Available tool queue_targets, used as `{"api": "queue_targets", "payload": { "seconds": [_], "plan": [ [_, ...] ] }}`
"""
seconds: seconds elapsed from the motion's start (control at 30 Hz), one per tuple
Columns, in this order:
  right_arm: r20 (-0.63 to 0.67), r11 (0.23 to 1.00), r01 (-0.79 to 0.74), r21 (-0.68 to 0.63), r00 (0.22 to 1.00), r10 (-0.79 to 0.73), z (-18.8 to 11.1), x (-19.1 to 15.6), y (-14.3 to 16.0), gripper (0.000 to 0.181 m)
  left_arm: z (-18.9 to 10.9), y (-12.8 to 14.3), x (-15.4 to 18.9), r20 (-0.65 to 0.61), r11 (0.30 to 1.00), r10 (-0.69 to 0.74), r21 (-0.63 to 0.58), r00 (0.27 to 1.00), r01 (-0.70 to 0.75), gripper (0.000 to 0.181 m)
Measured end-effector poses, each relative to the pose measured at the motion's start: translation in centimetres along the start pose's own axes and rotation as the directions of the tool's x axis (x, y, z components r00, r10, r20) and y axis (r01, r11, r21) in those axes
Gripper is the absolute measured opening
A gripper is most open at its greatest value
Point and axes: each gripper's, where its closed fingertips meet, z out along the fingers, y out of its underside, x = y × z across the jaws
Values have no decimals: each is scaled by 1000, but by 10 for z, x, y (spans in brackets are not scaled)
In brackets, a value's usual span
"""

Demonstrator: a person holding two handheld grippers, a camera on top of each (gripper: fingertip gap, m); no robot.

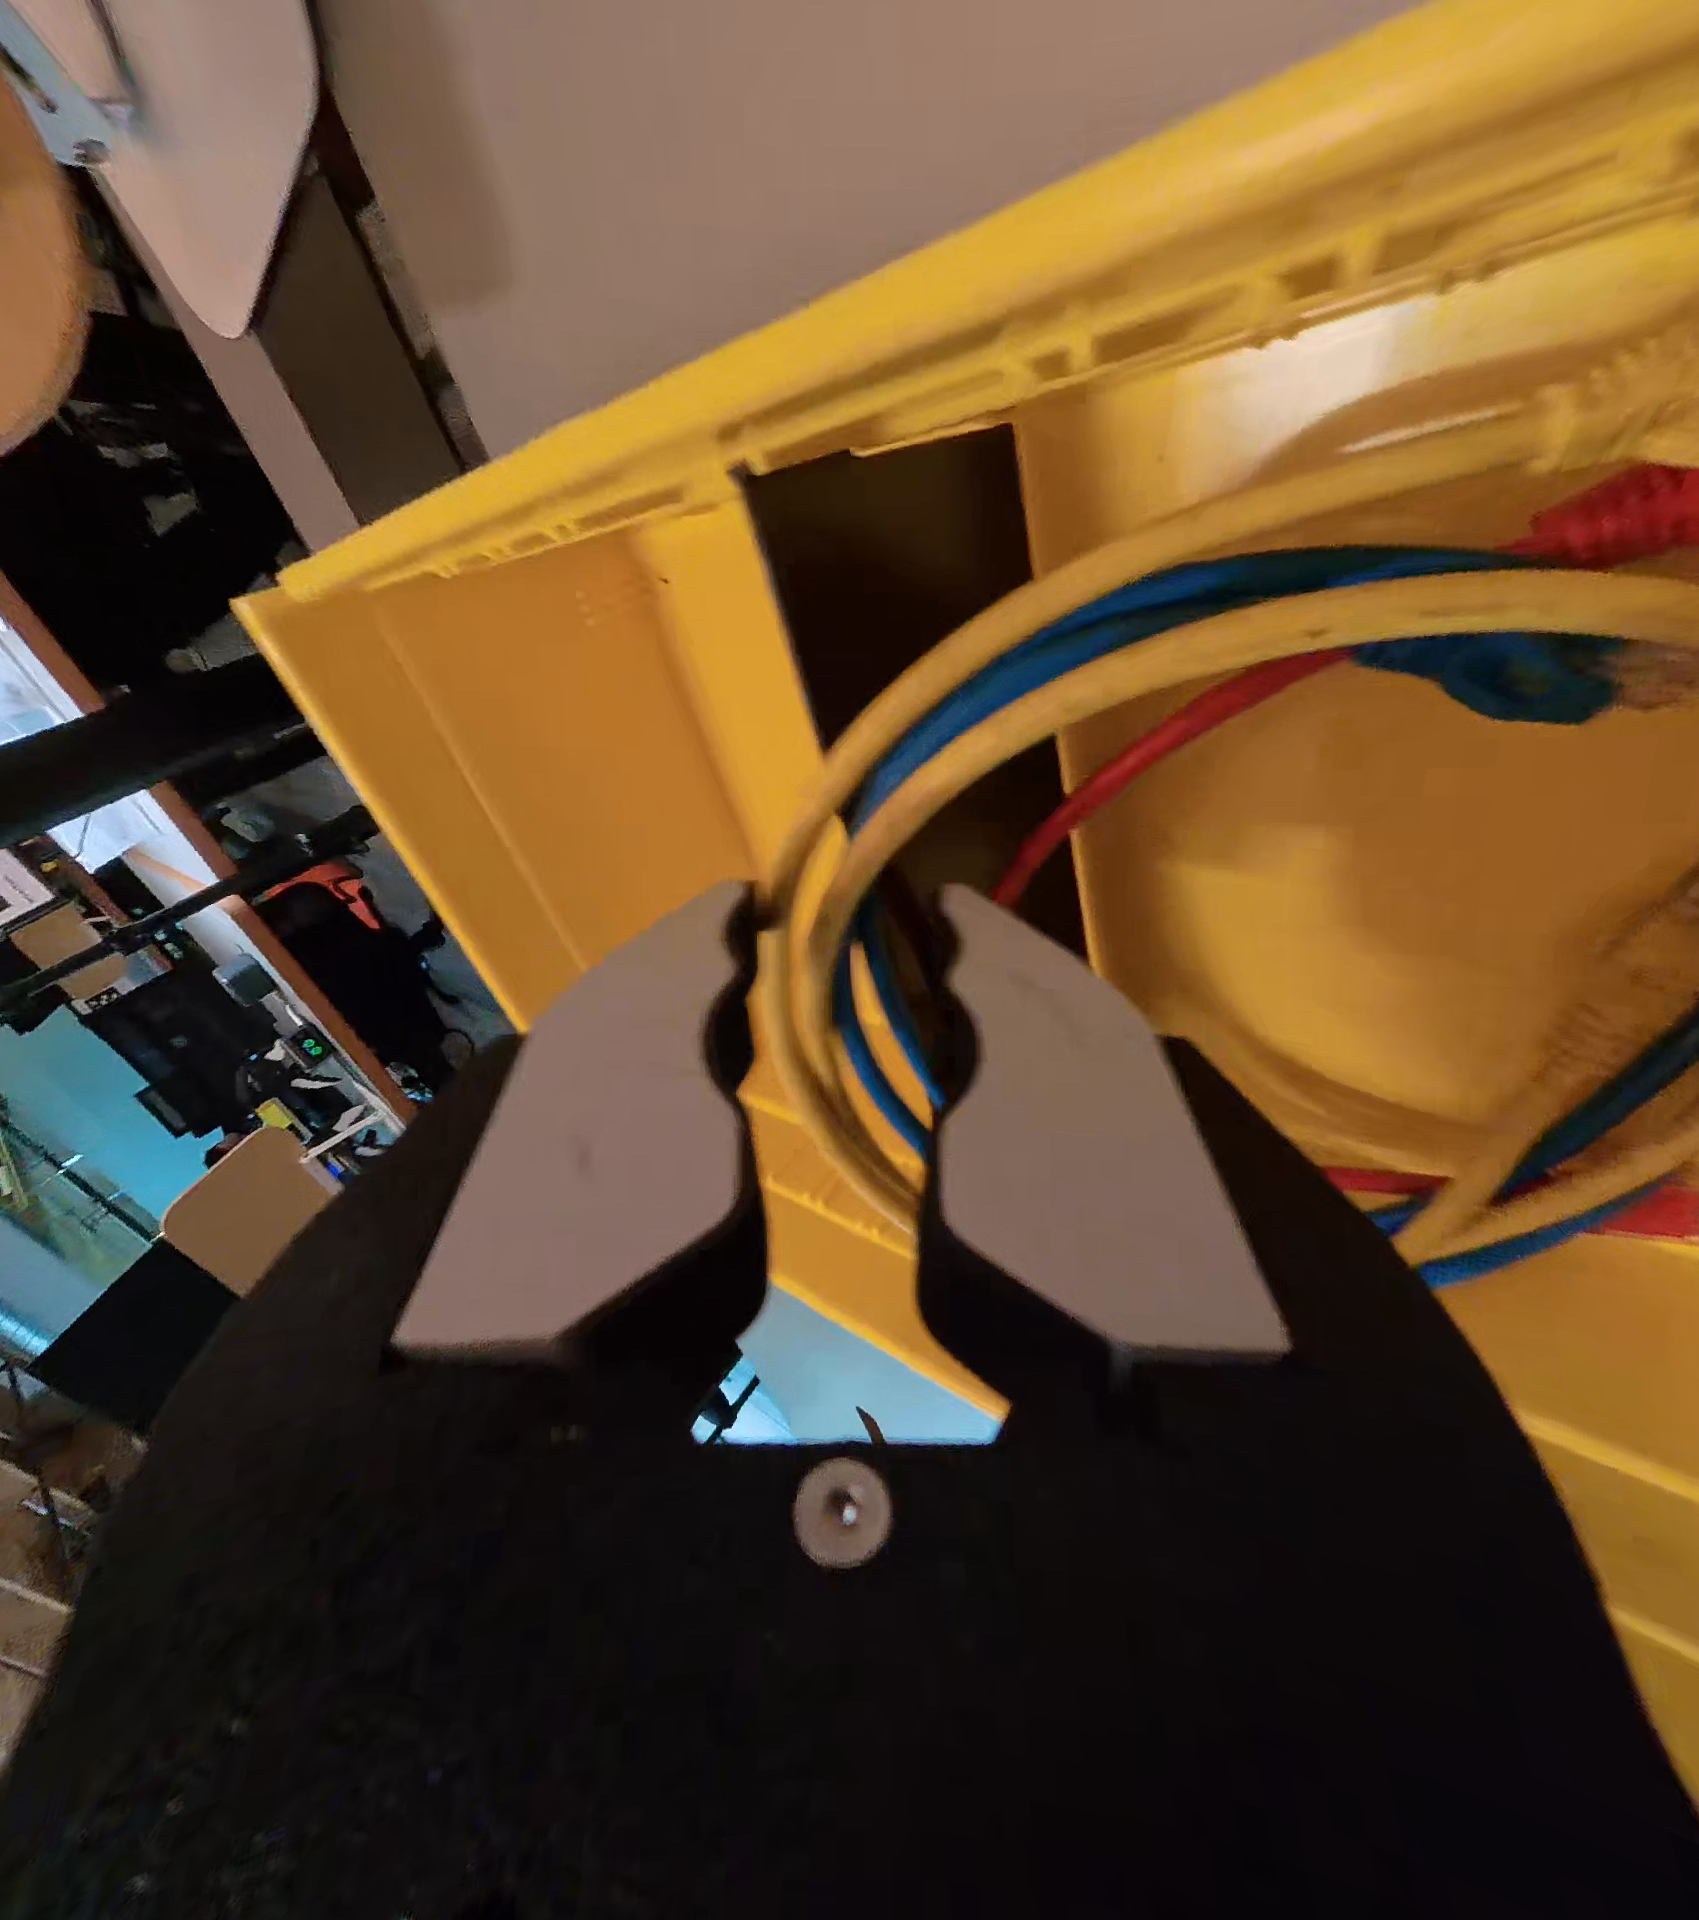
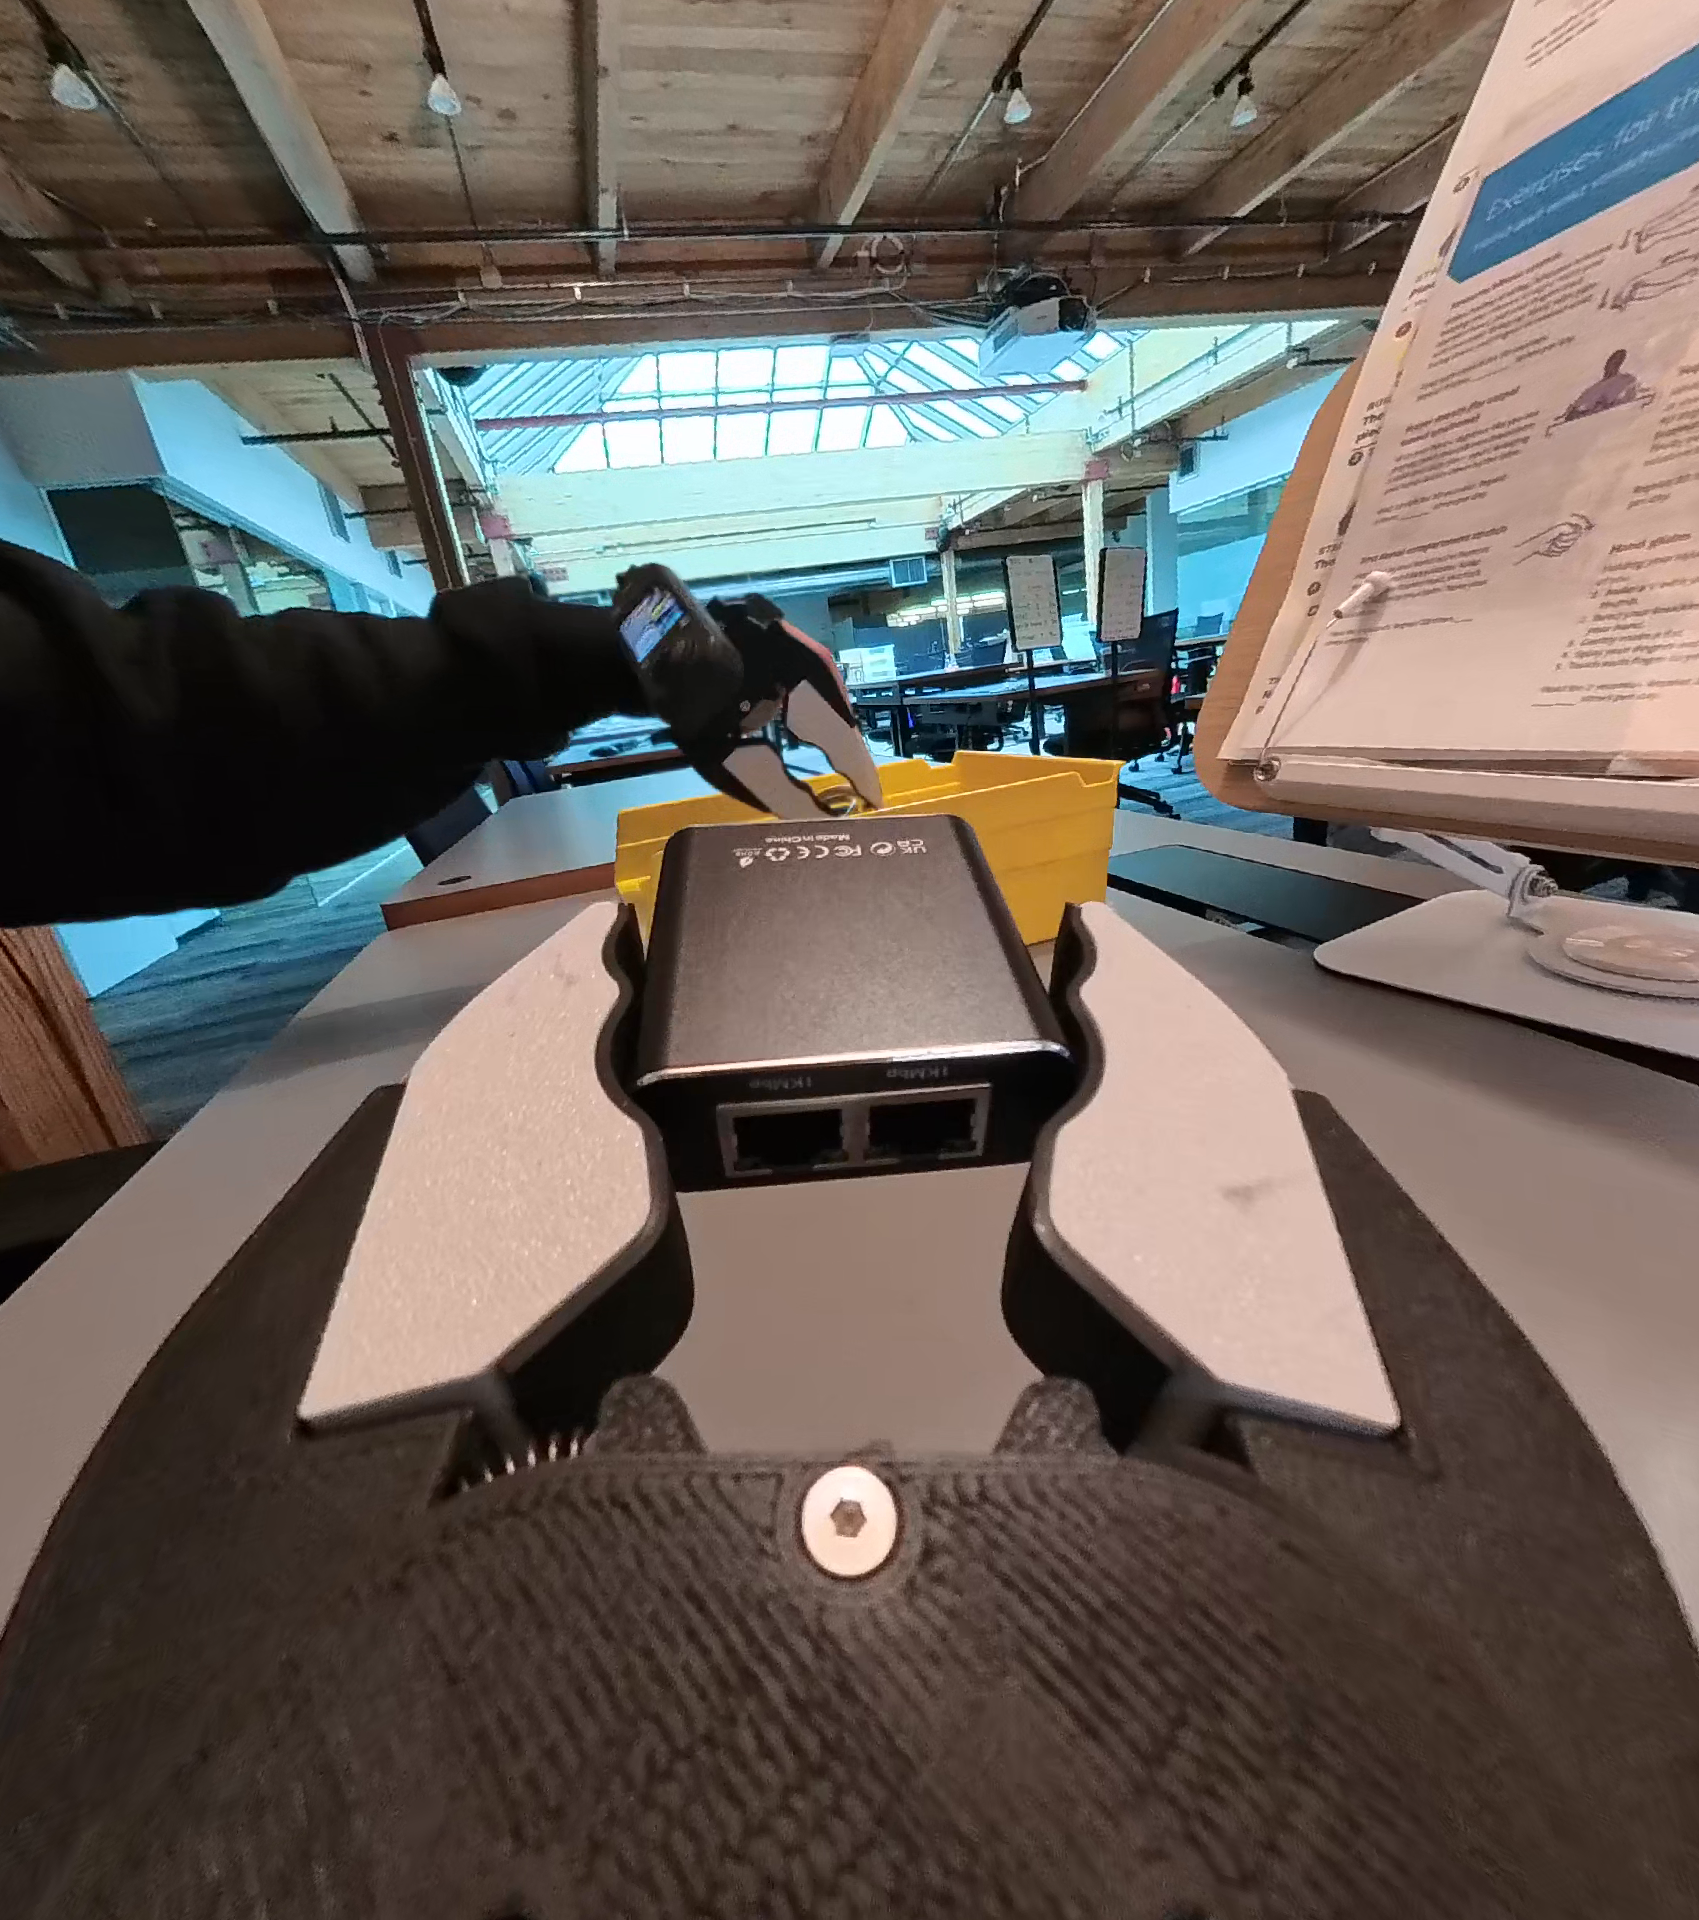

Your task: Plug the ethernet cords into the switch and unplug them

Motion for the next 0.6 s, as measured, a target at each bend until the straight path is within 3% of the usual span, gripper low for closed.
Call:
{"api": "queue_targets", "payload": {
  "seconds": [0.03,0.17,0.3,0.6],
  "plan": [
    [3,1000,0,3,1000,0,0,0,0,75,-2,0,-3,-5,1000,-11,7,1000,11,19],
    [-3,1000,-16,15,1000,16,-1,2,-2,75,-17,5,-6,-51,999,-43,-1,998,43,15],
    [-1,1000,-16,9,1000,16,-1,2,-1,75,-33,23,-8,-61,992,-103,-84,993,97,11],
    [3,1000,-18,2,1000,18,0,2,0,75,-88,56,-18,-27,919,-385,-101,922,381,11]
  ]
}}
